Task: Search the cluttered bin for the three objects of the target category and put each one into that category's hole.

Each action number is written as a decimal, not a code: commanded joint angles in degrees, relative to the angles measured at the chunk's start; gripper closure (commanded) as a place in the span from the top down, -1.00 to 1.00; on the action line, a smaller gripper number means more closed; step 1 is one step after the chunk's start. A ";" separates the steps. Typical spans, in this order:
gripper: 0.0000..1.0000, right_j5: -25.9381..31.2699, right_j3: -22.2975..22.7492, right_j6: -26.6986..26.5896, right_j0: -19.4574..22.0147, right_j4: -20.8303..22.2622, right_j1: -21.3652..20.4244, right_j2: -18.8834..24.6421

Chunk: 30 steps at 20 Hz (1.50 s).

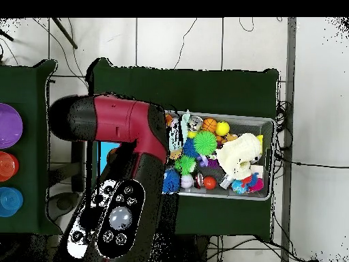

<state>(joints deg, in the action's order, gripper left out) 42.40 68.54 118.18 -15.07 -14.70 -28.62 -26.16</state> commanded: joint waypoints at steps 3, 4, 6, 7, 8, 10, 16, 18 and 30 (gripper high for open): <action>-1.00 5.23 4.41 16.57 -0.75 -2.26 0.66 1.57; -1.00 4.65 5.12 16.70 -0.98 -2.29 0.47 1.53; -1.00 3.13 6.51 16.50 -1.05 -2.43 0.15 1.90; -1.00 2.25 7.15 16.56 -1.19 -2.44 0.10 1.96; -1.00 1.54 7.59 16.71 -1.33 -2.44 0.15 1.96; -1.00 1.06 7.79 16.83 -1.53 -2.46 0.23 1.90; -1.00 -0.71 7.96 18.31 -2.58 -2.55 1.41 1.25; -1.00 -1.74 8.32 19.01 -3.02 -2.63 1.80 1.07; -1.00 -3.53 9.55 24.64 -4.31 -4.12 4.08 0.80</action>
<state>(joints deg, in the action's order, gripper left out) 41.64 71.01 124.38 -19.54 -16.57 -28.50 -26.86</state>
